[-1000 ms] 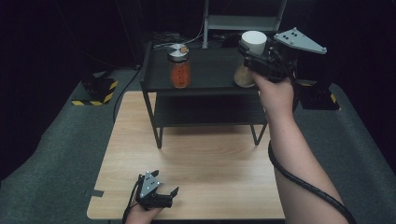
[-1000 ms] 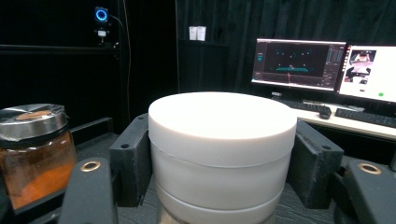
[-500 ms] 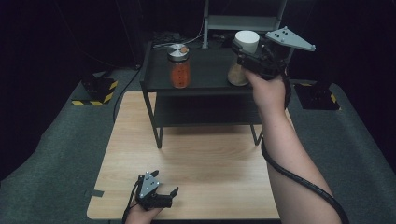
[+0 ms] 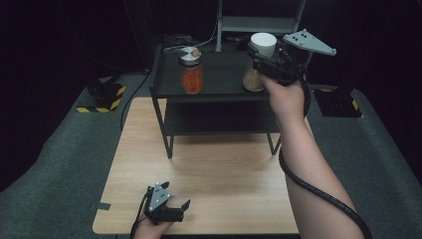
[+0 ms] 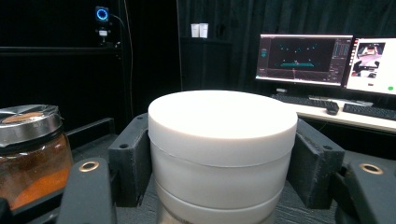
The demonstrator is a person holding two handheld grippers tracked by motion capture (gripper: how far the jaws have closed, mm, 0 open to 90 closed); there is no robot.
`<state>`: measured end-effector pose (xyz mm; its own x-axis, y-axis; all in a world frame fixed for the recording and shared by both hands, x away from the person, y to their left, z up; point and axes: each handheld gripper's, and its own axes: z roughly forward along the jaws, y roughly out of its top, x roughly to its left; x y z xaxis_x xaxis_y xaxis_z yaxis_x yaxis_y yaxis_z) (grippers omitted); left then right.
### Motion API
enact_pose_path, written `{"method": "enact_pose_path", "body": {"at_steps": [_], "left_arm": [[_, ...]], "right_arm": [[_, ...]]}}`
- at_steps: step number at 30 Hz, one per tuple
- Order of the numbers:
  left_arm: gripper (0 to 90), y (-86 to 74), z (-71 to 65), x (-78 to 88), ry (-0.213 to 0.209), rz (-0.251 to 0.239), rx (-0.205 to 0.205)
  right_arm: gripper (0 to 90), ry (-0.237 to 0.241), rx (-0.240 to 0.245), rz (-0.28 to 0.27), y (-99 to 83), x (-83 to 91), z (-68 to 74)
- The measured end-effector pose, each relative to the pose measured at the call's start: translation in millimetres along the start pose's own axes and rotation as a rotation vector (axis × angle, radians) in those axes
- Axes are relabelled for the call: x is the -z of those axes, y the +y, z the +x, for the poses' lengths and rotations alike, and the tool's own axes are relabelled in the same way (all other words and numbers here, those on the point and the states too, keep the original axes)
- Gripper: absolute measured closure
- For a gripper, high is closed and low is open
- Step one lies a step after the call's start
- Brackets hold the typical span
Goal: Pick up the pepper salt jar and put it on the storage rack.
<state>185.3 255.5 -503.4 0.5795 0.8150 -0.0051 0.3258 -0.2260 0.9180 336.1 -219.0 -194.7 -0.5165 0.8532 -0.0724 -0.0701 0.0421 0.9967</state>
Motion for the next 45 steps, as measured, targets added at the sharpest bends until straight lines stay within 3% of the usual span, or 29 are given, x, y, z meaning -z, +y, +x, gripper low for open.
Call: {"method": "enact_pose_path", "body": {"at_steps": [11,15,21,35,45], "left_arm": [[0.4,-0.2,0.6,0.1,-0.003,-0.001,0.000],[0.4,-0.4,0.7,0.2,-0.004,-0.002,0.000],[0.4,0.1,0.5,0.0,-0.004,0.001,-0.002],[0.4,0.2,-0.7,-0.1,0.003,0.001,-0.001],[0.4,-0.1,-1.5,0.1,0.006,-0.001,-0.004]], "right_arm": [[26.8,0.003,-0.016,-0.001,-0.8,-0.1,2.2],[18.0,-0.010,-0.002,-0.002,-2.8,1.2,6.0],[0.0,-0.006,-0.020,-0.028,-7.8,8.3,8.3],[0.0,-0.002,-0.013,-0.039,-16.6,29.0,13.9],[0.0,0.043,0.008,-0.072,-34.7,53.0,14.3]]}}
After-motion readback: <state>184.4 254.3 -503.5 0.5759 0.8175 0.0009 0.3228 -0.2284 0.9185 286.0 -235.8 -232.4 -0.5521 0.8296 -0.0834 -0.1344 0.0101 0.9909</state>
